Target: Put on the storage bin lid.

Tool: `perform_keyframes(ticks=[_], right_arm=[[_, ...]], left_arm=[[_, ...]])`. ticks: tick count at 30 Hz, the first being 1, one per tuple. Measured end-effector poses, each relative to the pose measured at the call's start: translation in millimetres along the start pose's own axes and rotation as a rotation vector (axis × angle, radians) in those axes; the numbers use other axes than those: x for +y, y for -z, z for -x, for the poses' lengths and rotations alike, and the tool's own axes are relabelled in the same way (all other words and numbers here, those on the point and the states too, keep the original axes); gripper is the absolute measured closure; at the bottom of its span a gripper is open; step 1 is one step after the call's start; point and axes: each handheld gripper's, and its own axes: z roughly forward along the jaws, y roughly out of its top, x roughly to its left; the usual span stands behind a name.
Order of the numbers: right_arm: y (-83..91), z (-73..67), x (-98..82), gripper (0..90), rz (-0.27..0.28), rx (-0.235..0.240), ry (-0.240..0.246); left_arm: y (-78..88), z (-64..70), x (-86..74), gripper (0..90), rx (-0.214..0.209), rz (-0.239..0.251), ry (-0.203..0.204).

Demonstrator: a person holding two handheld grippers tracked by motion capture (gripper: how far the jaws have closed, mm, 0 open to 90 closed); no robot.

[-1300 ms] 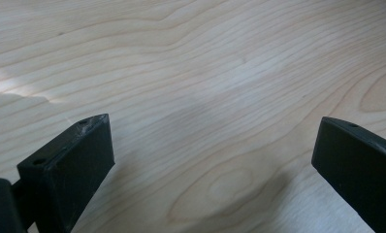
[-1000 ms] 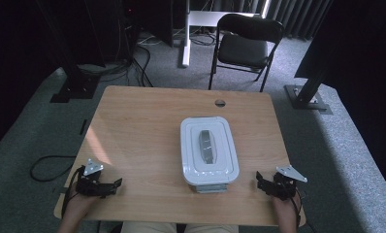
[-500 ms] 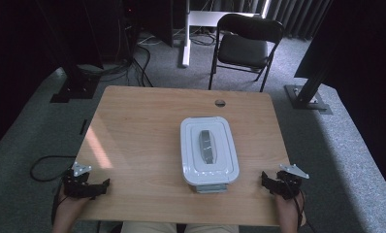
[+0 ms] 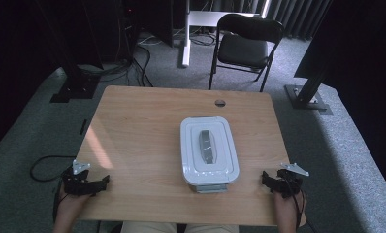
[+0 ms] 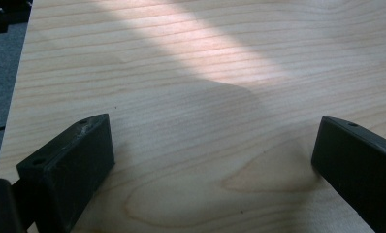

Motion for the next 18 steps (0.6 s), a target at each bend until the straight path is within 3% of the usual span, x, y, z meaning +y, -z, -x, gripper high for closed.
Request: perform_keyframes(ticks=[11, 18], right_arm=[[-3.4, 2.2, 3.3, 13.3, 0.000, -0.001, 0.000], [-3.4, 2.2, 3.2, 13.3, 0.000, -0.001, 0.000]], left_arm=[[-2.0, 0.5, 2.1, 2.1, 0.050, -0.001, 0.055], [-2.0, 0.2, 2.2, 2.1, 0.055, -0.002, 0.060]])
